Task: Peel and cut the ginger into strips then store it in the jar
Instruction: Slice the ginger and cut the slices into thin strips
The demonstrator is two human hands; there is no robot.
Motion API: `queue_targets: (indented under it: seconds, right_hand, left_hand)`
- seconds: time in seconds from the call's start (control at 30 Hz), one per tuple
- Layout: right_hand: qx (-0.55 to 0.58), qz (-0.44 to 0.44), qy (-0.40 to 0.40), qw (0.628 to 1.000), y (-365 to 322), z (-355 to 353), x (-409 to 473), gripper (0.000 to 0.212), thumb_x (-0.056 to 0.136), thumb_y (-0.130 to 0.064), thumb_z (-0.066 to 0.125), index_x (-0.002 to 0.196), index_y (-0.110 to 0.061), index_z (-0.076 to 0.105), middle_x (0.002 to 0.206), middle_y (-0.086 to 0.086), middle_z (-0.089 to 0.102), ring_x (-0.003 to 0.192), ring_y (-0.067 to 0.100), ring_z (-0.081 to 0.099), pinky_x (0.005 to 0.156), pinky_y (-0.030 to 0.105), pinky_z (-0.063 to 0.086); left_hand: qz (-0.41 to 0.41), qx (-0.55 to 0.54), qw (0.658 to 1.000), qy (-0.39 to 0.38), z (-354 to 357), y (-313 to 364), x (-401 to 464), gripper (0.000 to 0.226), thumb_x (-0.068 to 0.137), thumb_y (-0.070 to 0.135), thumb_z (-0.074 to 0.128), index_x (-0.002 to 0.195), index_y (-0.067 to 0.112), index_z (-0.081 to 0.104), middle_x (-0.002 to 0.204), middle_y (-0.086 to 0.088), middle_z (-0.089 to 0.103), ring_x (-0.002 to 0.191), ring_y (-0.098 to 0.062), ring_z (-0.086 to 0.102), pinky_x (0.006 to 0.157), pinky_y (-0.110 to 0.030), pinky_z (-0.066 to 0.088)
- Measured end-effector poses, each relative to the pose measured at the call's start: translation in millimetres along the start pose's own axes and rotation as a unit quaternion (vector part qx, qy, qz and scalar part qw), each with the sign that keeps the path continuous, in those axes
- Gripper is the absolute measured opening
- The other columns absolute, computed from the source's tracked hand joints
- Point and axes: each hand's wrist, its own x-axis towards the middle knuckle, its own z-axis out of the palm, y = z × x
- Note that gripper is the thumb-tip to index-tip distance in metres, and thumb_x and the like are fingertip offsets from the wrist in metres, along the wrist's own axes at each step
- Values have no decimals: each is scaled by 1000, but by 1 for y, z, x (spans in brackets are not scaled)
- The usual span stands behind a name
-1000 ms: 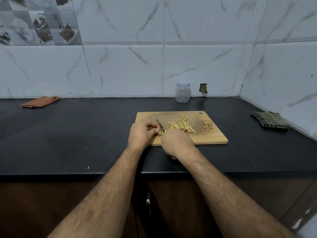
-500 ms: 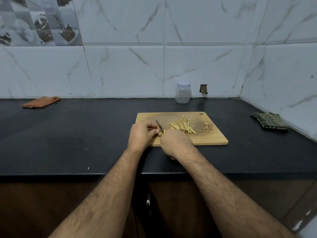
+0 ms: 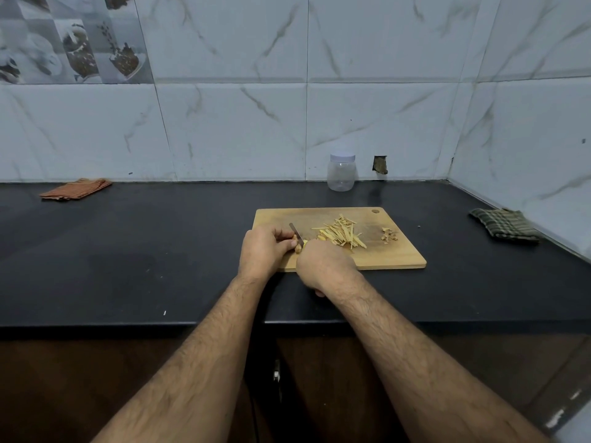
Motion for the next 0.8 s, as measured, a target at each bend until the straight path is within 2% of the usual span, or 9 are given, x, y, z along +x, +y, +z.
queue_targets:
  seconds: [0.2, 0.37, 0.5, 0.57, 0.67, 0.73, 0.8]
  right_hand:
    - [12, 9, -12, 1000, -2, 3, 8, 25, 98, -11, 47, 120, -8, 60, 113, 10, 66, 96, 24, 66, 87, 37, 57]
    - [14, 3, -10, 1000, -3, 4, 12, 27, 100, -12, 44, 122, -7, 59, 111, 11, 67, 85, 22, 57, 84, 36, 54]
    - [-1, -5, -14, 1000, 1, 3, 9, 24, 98, -8, 46, 116, -8, 61, 107, 10, 66, 84, 23, 59, 81, 35, 54]
    - [-5, -2, -17, 1000, 3, 4, 8, 23, 97, -8, 46, 115, -8, 61, 100, 9, 64, 86, 23, 62, 81, 35, 55]
    - [-10, -12, -16, 1000, 3, 4, 12, 22, 97, -8, 45, 114, -7, 61, 75, 4, 53, 73, 21, 57, 67, 32, 53]
    - [-17, -20, -17, 1000, 1, 5, 14, 24, 98, -9, 44, 116, -7, 60, 70, 4, 48, 68, 20, 53, 55, 29, 43]
    - [-21, -22, -19, 999, -1, 5, 16, 26, 99, -10, 43, 118, -6, 60, 69, 4, 49, 66, 20, 53, 52, 28, 41]
  left_hand:
    - [-1, 8, 1000, -3, 0, 1, -1, 16, 82, 17, 80, 97, 21, 79, 95, 11, 76, 88, 0, 67, 79, -17, 51]
    - [-14, 13, 1000, 7, 1, 2, 0, 17, 81, 18, 81, 98, 20, 79, 94, 12, 74, 77, 5, 62, 66, -6, 44]
    - [-17, 19, 1000, 7, 2, 0, 0, 16, 81, 21, 81, 97, 23, 79, 96, 10, 75, 90, -4, 67, 77, -17, 50]
    - [-12, 21, 1000, 3, 3, 1, -1, 15, 81, 20, 81, 97, 23, 79, 95, 11, 76, 90, -3, 67, 76, -15, 49]
    - [-4, 29, 1000, 7, 2, 1, -1, 12, 82, 19, 80, 94, 21, 79, 89, 13, 74, 78, 3, 63, 63, 0, 40]
    - [-3, 36, 999, 10, 1, 1, -2, 8, 83, 17, 79, 90, 21, 78, 79, 16, 68, 70, 7, 58, 58, 1, 40]
    - [3, 38, 999, 13, 2, 0, -2, 8, 83, 16, 79, 90, 20, 78, 77, 17, 66, 68, 9, 57, 59, 1, 40]
